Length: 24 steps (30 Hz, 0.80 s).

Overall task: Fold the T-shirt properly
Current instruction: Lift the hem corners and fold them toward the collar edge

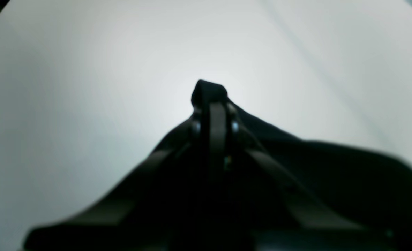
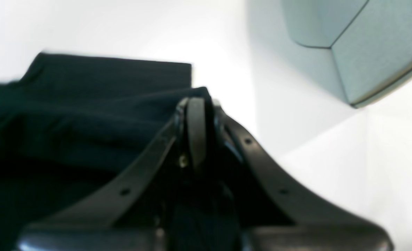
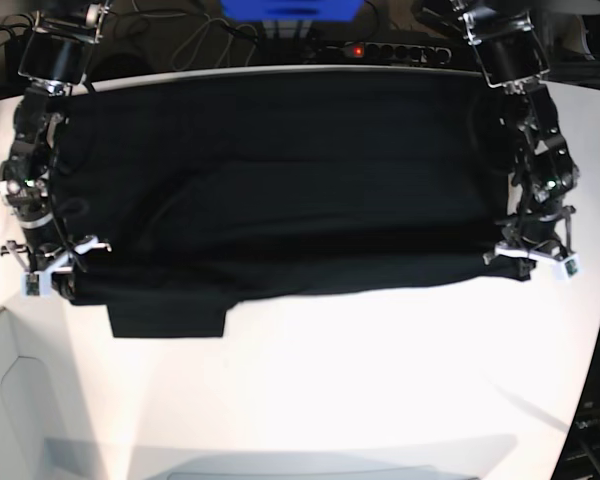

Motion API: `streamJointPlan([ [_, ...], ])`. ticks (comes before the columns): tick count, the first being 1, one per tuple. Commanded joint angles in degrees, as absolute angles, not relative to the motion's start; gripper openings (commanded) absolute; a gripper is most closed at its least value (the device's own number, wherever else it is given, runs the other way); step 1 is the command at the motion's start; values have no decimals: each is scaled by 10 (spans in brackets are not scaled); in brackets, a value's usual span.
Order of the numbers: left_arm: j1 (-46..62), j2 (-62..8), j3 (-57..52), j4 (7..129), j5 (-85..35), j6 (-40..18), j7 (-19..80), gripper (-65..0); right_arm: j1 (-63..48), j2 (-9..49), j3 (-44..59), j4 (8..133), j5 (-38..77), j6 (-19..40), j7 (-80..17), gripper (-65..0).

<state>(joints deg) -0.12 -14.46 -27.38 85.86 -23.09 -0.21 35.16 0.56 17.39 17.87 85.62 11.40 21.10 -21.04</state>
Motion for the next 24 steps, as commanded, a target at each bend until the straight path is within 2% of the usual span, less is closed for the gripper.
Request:
streamJointPlan([
  [1, -5, -154, -284, 871, -245, -3, 338, -647, 4, 185, 182, 867, 118, 209, -196, -650],
  [5, 23, -155, -311, 886, -279, -3, 338, -647, -22, 182, 213, 880, 118, 211, -195, -650],
  [9, 57, -153, -331, 917, -300, -3, 338, -647, -48, 182, 229, 895, 117, 257, -196, -650],
  [15, 124, -152, -362, 957, -344, -3, 338, -647, -82, 182, 246, 902, 117, 259, -195, -650],
  [24, 189, -129, -361, 940, -385, -3, 335, -646, -117, 175, 241, 897, 116, 259, -194, -650],
])
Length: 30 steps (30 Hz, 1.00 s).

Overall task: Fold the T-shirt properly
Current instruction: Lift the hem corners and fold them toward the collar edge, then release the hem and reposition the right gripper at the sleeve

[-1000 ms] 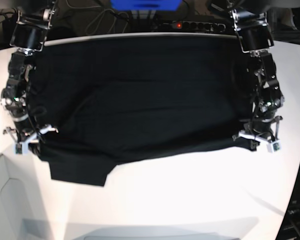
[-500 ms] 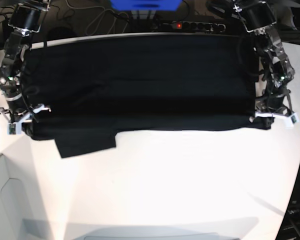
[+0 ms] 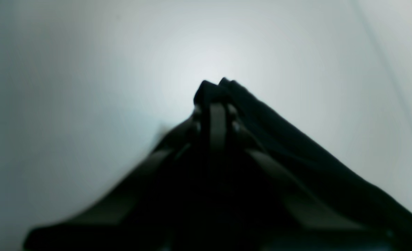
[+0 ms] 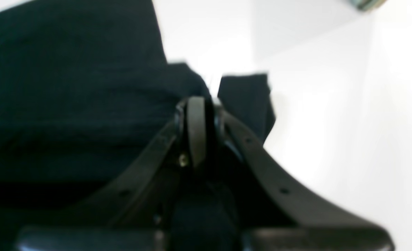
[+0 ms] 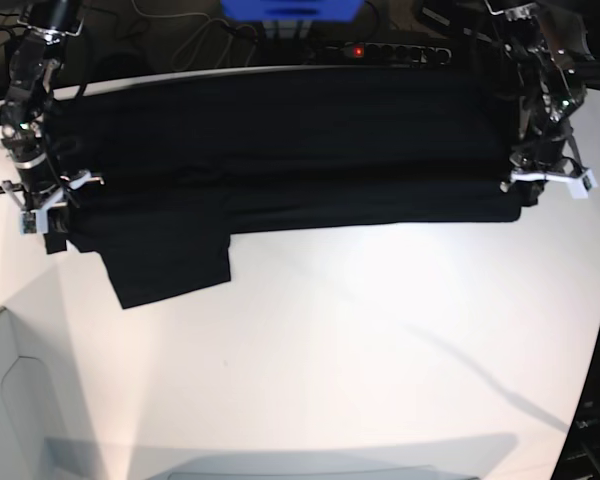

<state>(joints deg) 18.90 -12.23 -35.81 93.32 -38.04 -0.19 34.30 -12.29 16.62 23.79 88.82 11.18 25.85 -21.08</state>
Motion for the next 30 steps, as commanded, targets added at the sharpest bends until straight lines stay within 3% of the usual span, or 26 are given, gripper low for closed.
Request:
streamJointPlan([
  [1, 189, -125, -361, 939, -383, -3, 336, -643, -117, 171, 241, 897, 115, 260, -194, -650],
  [4, 190, -122, -358, 936, -385, -3, 339, -637, -117, 170, 240, 897, 114, 260, -196, -647],
  [6, 196, -120, -360, 936, -385, 0, 343, -605, -118, 170, 240, 897, 114, 260, -196, -584],
  [11, 197, -119, -362, 944, -386, 1, 374, -401, -124, 169, 243, 910, 117, 260, -196, -399],
  [13, 198, -119, -377, 950, -386, -1, 375, -327, -130, 169, 243, 931, 117, 260, -196, -355],
  [15, 198, -110, -395, 960, -386, -2, 378, -294, -133, 166, 243, 946, 117, 260, -196, -331],
  [30, 146, -103, -375, 935, -323, -2, 379, -294, -140, 138, 241, 970, 114, 260, -196, -328],
])
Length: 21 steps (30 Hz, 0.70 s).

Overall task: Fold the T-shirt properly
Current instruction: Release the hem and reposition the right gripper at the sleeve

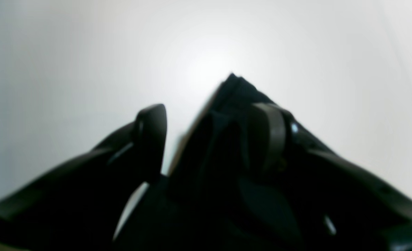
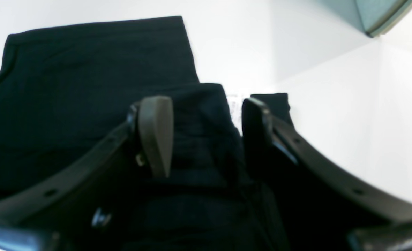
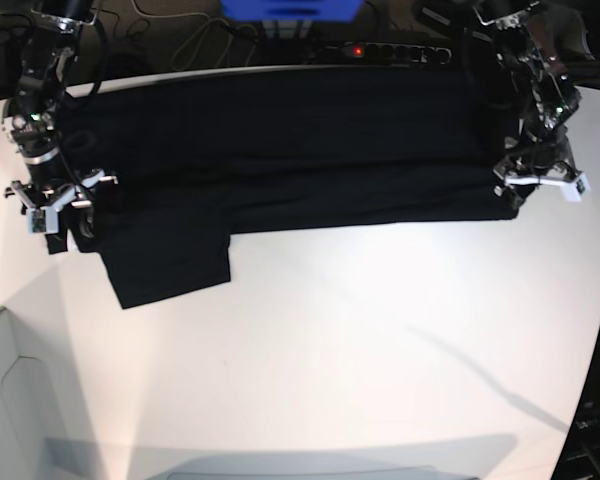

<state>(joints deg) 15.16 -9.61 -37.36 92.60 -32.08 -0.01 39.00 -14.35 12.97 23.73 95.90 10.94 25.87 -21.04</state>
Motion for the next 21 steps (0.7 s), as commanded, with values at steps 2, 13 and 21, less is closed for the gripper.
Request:
streamJointPlan([
  [2, 143, -102, -364, 935, -312, -2, 378, -303, -140, 138, 241, 970, 114, 260, -196, -328],
  [13, 140, -104, -360, 936, -304, -2, 379, -421, -140, 138, 243, 969, 114, 260, -196, -328],
  [21, 140, -105, -360, 936, -304, -2, 380, -650, -136, 138, 245, 970, 116, 260, -196, -327],
])
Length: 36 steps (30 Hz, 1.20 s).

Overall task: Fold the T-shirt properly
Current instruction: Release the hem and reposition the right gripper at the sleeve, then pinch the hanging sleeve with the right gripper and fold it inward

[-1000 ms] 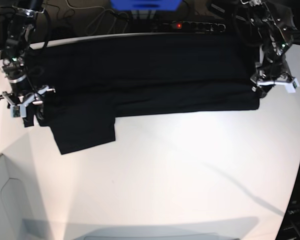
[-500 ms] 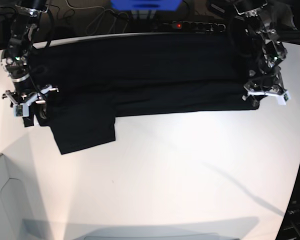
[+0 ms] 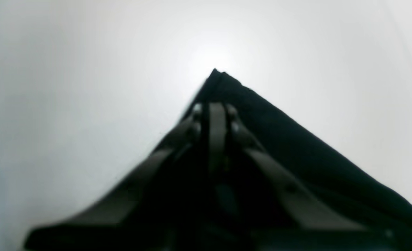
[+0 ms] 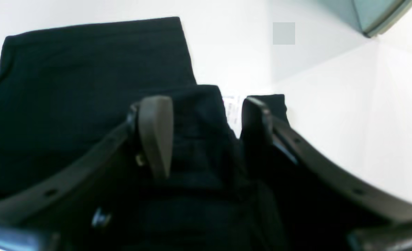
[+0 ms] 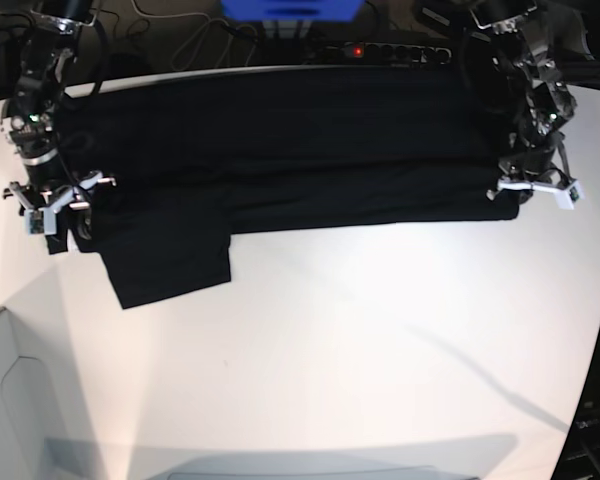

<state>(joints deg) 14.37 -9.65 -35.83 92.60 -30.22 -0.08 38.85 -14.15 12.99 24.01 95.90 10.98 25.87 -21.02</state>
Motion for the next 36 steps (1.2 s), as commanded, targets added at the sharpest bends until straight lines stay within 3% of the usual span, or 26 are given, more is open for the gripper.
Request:
streamJointPlan([
  [1, 141, -105, -360, 936, -304, -2, 380, -640, -133, 138, 245, 971, 117, 260, -196, -326],
  [6, 147, -105, -364, 950, -305, -2, 380, -650, -99, 137, 243, 967, 116, 260, -207, -323],
  [11, 155, -105, -365, 975, -305, -2, 380, -650, -22, 137, 240, 961, 115, 260, -306, -298],
  [18, 156, -102, -365, 987, -305, -2, 380, -650, 82, 149, 191, 859, 114, 260, -428, -271],
  [30, 156, -104, -365, 981, -304, -2, 380, -650, 145, 153, 150, 692, 105, 259, -429, -271],
  [36, 156, -105, -365, 981, -304, -2, 380, -650, 145, 149, 151, 679, 54, 259, -429, -274],
])
